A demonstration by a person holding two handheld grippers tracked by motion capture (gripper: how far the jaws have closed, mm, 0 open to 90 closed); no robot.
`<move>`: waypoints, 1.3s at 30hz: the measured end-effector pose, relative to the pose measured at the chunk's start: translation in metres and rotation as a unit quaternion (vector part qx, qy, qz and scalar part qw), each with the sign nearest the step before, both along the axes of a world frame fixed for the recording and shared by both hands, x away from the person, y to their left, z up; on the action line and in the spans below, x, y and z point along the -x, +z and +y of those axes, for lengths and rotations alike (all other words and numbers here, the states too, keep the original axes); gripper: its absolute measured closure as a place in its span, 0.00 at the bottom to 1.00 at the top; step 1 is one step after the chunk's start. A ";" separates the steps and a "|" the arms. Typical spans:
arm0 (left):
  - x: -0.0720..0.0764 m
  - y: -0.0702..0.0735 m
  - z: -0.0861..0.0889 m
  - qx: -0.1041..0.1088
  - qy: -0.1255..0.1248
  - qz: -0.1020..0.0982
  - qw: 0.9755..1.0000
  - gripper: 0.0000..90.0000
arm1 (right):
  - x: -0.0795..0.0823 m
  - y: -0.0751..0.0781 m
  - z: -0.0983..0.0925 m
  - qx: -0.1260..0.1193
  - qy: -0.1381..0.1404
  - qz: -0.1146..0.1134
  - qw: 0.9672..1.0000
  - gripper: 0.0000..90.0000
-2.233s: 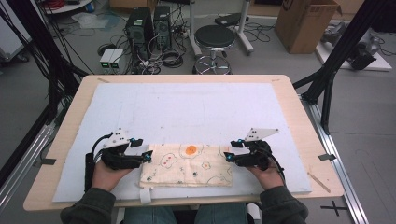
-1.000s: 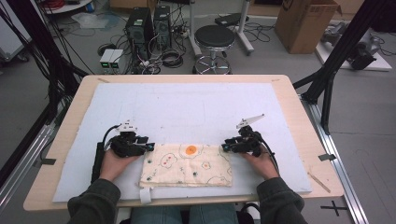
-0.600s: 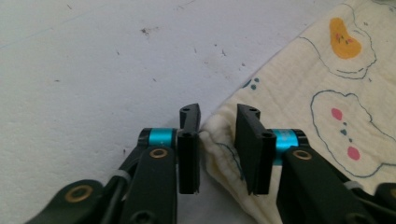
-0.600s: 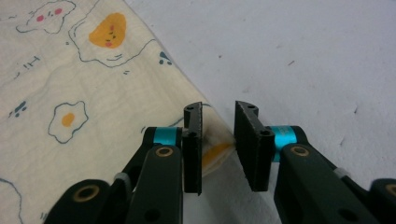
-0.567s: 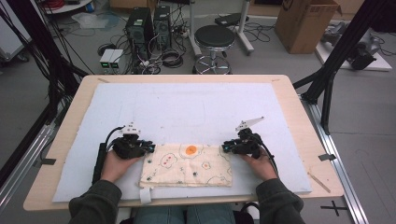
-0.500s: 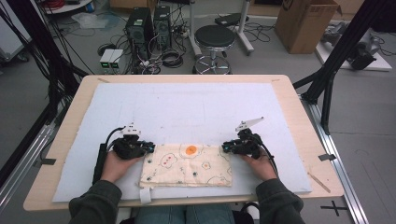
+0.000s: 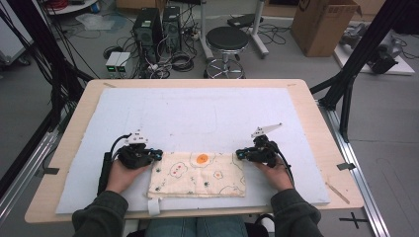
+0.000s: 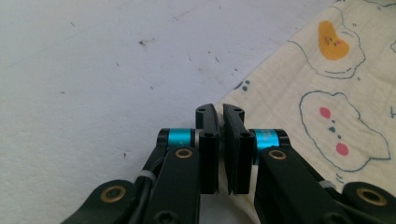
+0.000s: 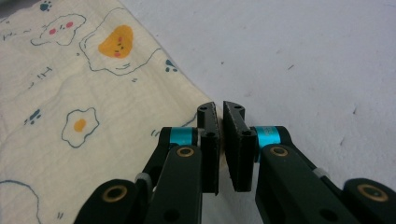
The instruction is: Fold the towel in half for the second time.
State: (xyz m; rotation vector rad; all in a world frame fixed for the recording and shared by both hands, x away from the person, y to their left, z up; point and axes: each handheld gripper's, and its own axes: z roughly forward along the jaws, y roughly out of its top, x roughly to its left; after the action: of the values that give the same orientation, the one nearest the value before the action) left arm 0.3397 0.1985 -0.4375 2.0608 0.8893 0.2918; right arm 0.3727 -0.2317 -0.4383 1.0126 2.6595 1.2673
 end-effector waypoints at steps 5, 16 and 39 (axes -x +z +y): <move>-0.002 0.007 0.003 0.011 0.010 -0.011 1.000 0.94 | -0.006 0.008 0.002 0.009 0.003 -0.008 1.000 0.95; -0.030 0.022 0.001 0.006 0.038 -0.027 0.999 0.94 | -0.035 0.026 0.009 0.030 -0.010 -0.014 0.999 0.95; -0.059 0.014 0.000 0.002 0.068 -0.053 0.996 0.94 | -0.084 0.021 0.017 0.020 -0.056 0.019 0.998 0.95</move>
State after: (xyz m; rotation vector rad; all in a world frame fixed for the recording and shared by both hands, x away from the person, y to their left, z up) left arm 0.3991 0.1985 -0.4231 1.9665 0.9651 0.4675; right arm 0.4566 -0.2152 -0.4176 1.1730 2.6025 1.1793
